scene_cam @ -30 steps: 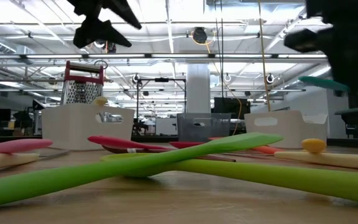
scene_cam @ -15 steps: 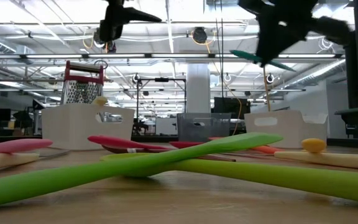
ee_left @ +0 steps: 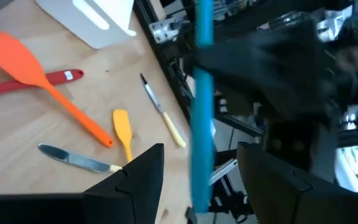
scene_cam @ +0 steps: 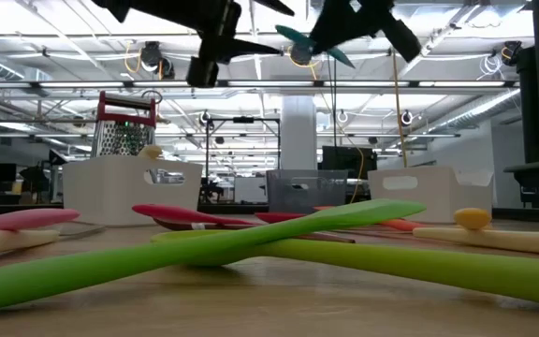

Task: Pick & Place Kitchen Items
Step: Put the blue spatula into the black bin

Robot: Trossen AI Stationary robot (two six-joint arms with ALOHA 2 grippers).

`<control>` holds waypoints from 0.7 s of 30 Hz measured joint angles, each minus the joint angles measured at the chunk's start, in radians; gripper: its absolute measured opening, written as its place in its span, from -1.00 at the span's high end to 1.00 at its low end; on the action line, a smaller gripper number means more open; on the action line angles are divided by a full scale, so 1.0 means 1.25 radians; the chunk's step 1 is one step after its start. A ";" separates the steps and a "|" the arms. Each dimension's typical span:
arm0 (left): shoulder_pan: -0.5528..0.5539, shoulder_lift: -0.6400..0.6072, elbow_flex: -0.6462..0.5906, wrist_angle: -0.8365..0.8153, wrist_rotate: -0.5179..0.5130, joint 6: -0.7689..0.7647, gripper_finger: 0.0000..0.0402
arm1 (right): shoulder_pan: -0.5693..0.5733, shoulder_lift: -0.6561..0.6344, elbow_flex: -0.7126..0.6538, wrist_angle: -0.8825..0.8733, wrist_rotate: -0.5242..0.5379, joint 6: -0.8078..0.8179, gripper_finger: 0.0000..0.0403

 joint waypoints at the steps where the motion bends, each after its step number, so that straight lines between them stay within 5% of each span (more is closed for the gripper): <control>1: 0.004 0.001 0.000 0.000 0.004 0.000 -0.03 | 0.000 0.000 0.000 0.015 -0.002 -0.026 0.87; 21: 0.005 0.000 0.000 0.008 0.091 0.003 -0.03 | -0.010 0.001 0.000 0.065 -0.067 -0.113 0.87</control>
